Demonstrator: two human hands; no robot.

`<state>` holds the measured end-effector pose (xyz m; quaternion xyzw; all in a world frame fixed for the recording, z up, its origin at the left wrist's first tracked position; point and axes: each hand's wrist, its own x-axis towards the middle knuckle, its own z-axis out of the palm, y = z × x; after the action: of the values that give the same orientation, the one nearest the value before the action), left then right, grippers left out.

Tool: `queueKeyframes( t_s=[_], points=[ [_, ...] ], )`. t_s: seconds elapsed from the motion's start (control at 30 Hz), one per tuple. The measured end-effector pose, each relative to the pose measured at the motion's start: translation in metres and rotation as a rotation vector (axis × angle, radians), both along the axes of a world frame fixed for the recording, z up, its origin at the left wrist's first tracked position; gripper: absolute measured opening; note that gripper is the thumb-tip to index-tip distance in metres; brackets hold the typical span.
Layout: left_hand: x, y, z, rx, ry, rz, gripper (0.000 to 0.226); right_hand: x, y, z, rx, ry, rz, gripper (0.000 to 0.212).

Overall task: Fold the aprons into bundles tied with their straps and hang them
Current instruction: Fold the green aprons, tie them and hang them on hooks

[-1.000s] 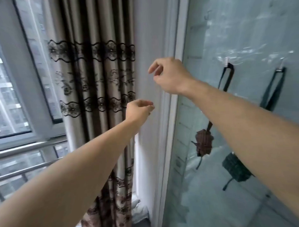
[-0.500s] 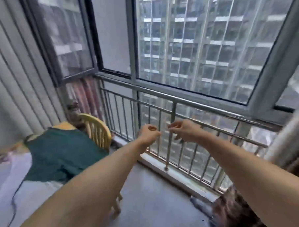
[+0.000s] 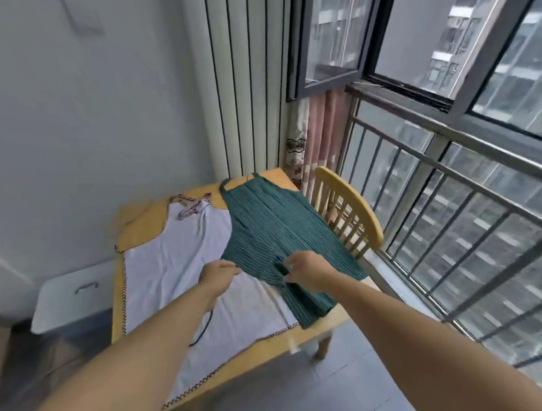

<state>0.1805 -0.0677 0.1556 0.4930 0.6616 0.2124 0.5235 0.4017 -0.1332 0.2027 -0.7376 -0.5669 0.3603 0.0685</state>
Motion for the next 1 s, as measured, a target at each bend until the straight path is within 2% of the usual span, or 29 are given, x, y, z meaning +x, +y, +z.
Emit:
queueKeyframes(
  t_s=[0.13, 0.2, 0.33, 0.47, 0.53, 0.63, 0.7, 0.77, 0.83, 0.93, 1.0],
  points=[
    [-0.035, 0.033, -0.047, -0.118, 0.038, 0.017, 0.031, -0.032, 0.042, -0.072, -0.13, -0.099, 0.062, 0.025],
    [-0.044, 0.048, -0.067, -0.151, 0.07, 0.001, 0.04, -0.037, 0.056, -0.103, -0.185, -0.192, 0.07, 0.026],
    [-0.035, 0.093, -0.103, -0.151, 0.16, -0.051, 0.051, -0.028, 0.089, -0.136, -0.209, -0.259, -0.034, 0.011],
    [-0.014, 0.124, -0.131, -0.087, 0.29, -0.147, 0.05, -0.021, 0.101, -0.17, -0.248, -0.271, -0.152, 0.043],
    [-0.011, 0.136, -0.152, -0.109, 0.335, -0.169, 0.057, -0.021, 0.106, -0.195, -0.289, -0.259, -0.207, 0.059],
    [-0.026, 0.141, -0.181, -0.171, 0.445, -0.235, 0.065, -0.021, 0.113, -0.216, -0.321, -0.243, -0.268, 0.059],
    [-0.035, 0.143, -0.193, -0.184, 0.52, -0.296, 0.057, -0.02, 0.119, -0.221, -0.334, -0.222, -0.305, 0.053],
    [-0.039, 0.147, -0.192, -0.19, 0.573, -0.349, 0.035, -0.02, 0.123, -0.218, -0.268, -0.215, -0.331, 0.042],
    [-0.04, 0.15, -0.187, -0.185, 0.568, -0.384, 0.011, -0.024, 0.123, -0.21, -0.095, -0.163, -0.42, 0.014],
    [-0.035, 0.155, -0.179, -0.187, 0.394, -0.286, 0.015, -0.031, 0.128, -0.181, 0.169, -0.009, -0.528, 0.013],
    [-0.033, 0.162, -0.168, -0.192, 0.233, -0.198, 0.02, -0.036, 0.142, -0.154, 0.279, 0.025, -0.549, 0.012]
  ],
)
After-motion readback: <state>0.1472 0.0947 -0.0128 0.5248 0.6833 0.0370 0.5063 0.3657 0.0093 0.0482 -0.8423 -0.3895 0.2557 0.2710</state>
